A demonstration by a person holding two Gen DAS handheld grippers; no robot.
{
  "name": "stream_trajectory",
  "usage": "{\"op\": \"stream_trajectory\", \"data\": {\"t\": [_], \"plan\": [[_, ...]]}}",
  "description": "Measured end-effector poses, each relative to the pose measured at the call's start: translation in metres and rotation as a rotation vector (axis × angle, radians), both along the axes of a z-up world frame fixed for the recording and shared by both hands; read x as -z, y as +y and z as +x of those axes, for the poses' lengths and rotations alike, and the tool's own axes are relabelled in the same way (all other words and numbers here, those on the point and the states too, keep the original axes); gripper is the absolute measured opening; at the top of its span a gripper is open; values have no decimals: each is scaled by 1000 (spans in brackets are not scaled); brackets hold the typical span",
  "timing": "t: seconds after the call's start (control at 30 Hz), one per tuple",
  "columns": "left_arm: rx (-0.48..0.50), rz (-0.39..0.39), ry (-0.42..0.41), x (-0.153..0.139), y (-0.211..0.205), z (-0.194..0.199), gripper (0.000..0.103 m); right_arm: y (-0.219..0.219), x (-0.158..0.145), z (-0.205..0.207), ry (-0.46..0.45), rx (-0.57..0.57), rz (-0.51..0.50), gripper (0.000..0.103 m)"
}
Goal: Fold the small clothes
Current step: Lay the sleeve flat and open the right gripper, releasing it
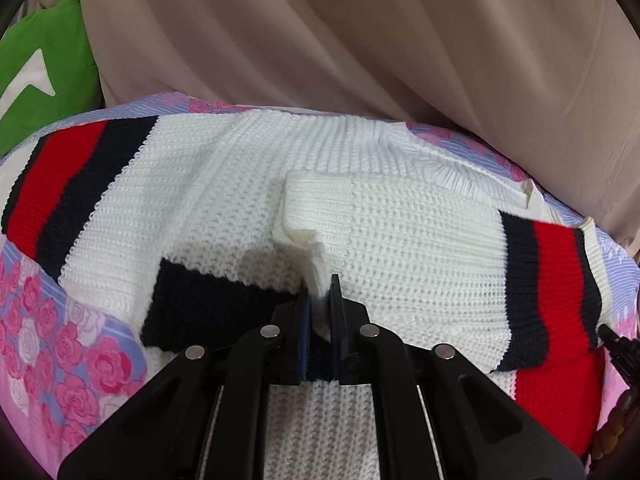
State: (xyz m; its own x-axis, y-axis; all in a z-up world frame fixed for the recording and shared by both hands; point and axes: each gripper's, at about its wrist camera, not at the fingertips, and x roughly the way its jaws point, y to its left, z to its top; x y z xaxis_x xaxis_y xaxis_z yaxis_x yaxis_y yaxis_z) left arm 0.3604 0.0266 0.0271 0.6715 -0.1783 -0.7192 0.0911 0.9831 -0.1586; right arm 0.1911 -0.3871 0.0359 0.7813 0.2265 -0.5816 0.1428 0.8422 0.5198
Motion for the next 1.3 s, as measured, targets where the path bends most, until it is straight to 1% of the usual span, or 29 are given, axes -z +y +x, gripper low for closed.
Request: {"op": "stream_trajectory", "data": {"t": [0.03, 0.07, 0.1, 0.13, 0.17, 0.2, 0.27, 0.33, 0.37, 0.4, 0.43, 0.47, 0.5, 0.6, 0.73, 0.8, 0.83, 0.87, 0.9, 0.97, 1.0, 1.03, 1.07, 1.1, 1.13, 1.17, 1.2, 1.23, 1.3], "plan": [[1, 2, -17, -1, -1, -3, 7, 3, -12, -10, -73, -18, 4, 8], [5, -5, -22, 0, 0, -4, 7, 3, -20, -17, -124, -12, -19, 8], [10, -13, -18, 3, 0, -3, 7, 1, -17, -11, -92, 9, -48, 8], [12, -22, -13, 5, 1, -2, 8, -2, -4, 1, -9, 14, -55, 8], [12, -20, -14, 5, 0, -2, 8, -4, 13, 11, 68, 13, -33, 7], [12, -16, -14, 5, 0, -3, 8, -5, 10, 9, 54, 8, -21, 7], [17, -12, -17, 6, 0, -3, 8, 3, -5, 1, 47, -26, -48, 9], [19, -13, -22, 8, 0, -5, 8, 12, -18, -12, 36, -48, -115, 12], [21, -13, -26, 8, 0, -5, 8, 17, -29, -18, 15, -25, -193, 17], [20, -13, -28, 9, 0, -6, 8, 20, -41, -23, -10, 20, -276, 30], [19, -14, -31, 9, 0, -6, 9, 21, -52, -22, -43, 54, -326, 38], [18, -13, -33, 9, -1, -6, 9, 18, -57, -20, -71, 67, -334, 55], [18, -11, -34, 9, -2, -7, 9, 17, -64, -13, -89, 68, -328, 61], [19, -8, -38, 10, -2, -7, 9, 20, -69, 36, -53, 21, -302, 61], [23, -28, -36, 10, 1, -8, 9, 26, -49, 110, 37, -33, -254, 61], [25, -35, -36, 10, 3, -8, 9, 28, -36, 136, 103, -47, -245, 62], [25, -35, -35, 11, 3, -8, 9, 28, -32, 143, 122, -46, -245, 60], [26, -32, -36, 10, 3, -8, 9, 32, -30, 146, 113, -52, -254, 37], [27, -30, -37, 11, 3, -8, 9, 32, -32, 145, 91, -68, -249, 17], [28, -32, -38, 11, 3, -8, 9, 25, -44, 128, -15, -49, -226, 16], [30, -34, -37, 11, 3, -8, 9, 16, -44, 124, -40, -18, -224, 15], [36, -36, -37, 11, 3, -7, 9, 5, -34, 127, -6, 29, -230, 15], [42, -32, -36, 11, 2, -7, 10, -8, -15, 136, 77, 70, -233, 6], [47, -23, -38, 11, -1, -7, 11, -16, -7, 136, 65, 58, -180, 5], [50, -8, -40, 11, -3, -8, 11, -20, -10, 133, 55, 55, -129, 5], [49, 6, -45, 11, -5, -9, 11, -19, -15, 128, 47, 56, -111, 6], [49, 14, -47, 11, -7, -9, 11, -14, -26, 117, 17, 53, -119, 6], [49, 15, -47, 11, -7, -9, 11, -7, -39, 102, -31, 50, -148, 6], [48, 7, -45, 11, -5, -9, 11, 6, -57, 72, -88, 19, -209, 6]]}}
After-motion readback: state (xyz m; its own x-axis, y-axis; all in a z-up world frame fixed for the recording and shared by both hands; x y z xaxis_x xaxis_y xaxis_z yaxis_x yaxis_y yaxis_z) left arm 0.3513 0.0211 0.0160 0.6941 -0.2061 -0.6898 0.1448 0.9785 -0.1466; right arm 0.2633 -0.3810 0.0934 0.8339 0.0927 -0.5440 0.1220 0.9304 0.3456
